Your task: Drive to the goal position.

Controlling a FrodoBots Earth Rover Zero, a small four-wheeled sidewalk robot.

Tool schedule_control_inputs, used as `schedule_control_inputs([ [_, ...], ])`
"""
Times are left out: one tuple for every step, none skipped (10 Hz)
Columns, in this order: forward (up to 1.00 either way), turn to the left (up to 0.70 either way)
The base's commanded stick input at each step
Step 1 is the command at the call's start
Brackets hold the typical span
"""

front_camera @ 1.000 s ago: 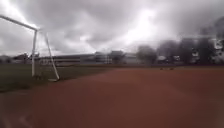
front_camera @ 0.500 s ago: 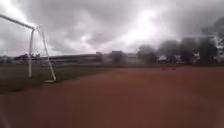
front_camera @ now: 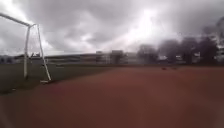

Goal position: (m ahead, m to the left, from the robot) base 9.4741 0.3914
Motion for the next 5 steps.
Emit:
schedule_control_inputs([
  [0.70, -0.35],
  [0.70, -0.35],
  [0.70, -0.35],
  [0.70, -0.35],
  [0.70, -0.28],
])
